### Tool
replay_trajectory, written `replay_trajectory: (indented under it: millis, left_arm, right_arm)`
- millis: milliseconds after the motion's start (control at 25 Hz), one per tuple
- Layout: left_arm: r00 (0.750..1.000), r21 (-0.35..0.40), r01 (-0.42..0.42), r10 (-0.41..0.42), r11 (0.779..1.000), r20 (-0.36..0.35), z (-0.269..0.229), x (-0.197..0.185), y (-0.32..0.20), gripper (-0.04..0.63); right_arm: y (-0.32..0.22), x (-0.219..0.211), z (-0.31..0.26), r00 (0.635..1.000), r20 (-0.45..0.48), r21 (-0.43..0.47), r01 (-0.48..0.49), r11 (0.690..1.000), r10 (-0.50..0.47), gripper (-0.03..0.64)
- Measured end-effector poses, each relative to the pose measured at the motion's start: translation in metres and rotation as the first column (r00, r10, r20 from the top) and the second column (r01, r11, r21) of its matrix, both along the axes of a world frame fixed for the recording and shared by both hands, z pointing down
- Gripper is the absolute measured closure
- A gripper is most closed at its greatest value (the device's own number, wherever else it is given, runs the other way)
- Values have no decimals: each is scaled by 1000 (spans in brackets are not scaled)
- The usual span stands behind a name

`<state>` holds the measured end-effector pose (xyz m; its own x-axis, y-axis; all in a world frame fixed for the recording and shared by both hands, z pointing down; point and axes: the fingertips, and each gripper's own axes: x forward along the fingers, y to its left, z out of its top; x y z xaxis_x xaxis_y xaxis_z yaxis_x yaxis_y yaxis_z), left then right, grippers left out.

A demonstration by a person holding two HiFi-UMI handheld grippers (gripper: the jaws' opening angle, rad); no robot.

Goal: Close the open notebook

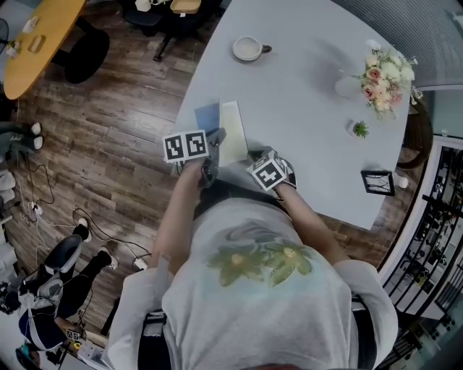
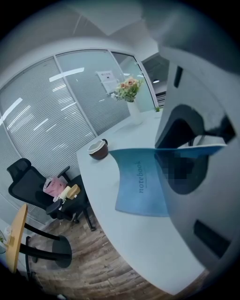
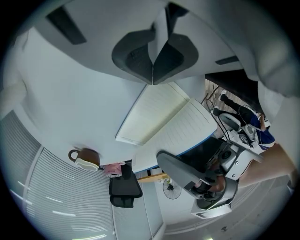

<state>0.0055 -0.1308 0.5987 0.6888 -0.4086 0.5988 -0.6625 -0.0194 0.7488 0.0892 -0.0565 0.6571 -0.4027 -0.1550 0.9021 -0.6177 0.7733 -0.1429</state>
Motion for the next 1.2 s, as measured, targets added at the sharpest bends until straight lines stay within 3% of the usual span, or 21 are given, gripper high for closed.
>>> replay_trajectory:
  millis: [1200]
  left_arm:
    - [997, -59, -9, 13, 998, 74, 29, 28, -8, 557]
  right_arm:
    - [-13, 7, 3, 999, 35, -18, -25, 1000, 26, 597]
